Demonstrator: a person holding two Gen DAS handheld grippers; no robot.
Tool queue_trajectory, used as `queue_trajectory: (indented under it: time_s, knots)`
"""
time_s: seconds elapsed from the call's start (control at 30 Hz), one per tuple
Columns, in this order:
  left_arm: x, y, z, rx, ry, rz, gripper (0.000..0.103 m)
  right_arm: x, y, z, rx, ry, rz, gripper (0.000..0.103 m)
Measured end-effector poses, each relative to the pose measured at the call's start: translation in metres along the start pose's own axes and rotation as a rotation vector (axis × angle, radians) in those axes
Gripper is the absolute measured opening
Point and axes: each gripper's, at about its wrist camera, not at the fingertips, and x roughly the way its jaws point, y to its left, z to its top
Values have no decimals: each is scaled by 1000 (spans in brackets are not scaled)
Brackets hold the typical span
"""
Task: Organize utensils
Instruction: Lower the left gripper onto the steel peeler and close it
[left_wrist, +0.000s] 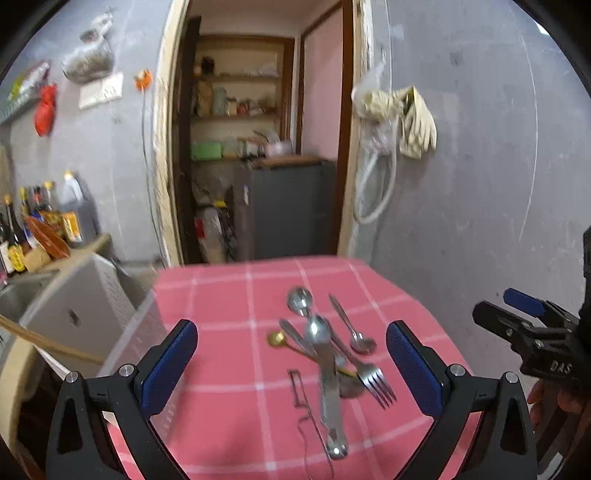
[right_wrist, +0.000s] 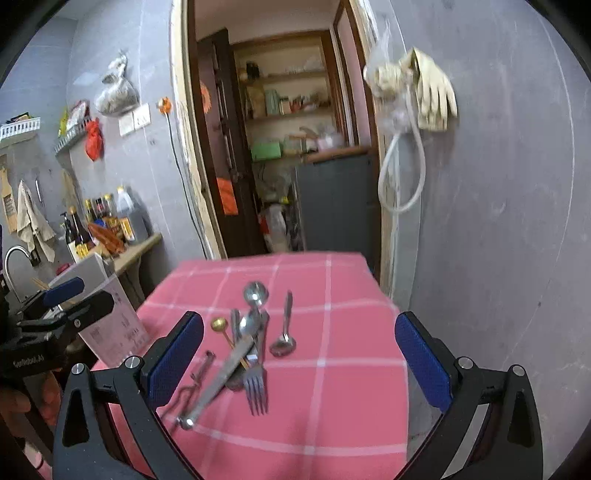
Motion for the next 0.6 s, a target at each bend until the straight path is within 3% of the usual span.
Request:
queue_trajectory:
  time_s: [0.2,0.3,0.47,0.6]
  knots:
    - [32,7,-21,-69,129,-55,101,36,-18,-20,36,110,50,102]
    - [48,11,-30,-96,186,-83,92,55,-21,-30,65,170,104,99]
    - [84,22,-46,-180,315,-114,73,90,-19,-44,92,267,177,64]
    - [110,27,-52,-228,398,-130,63,118,-12,-49,98,333,240,43]
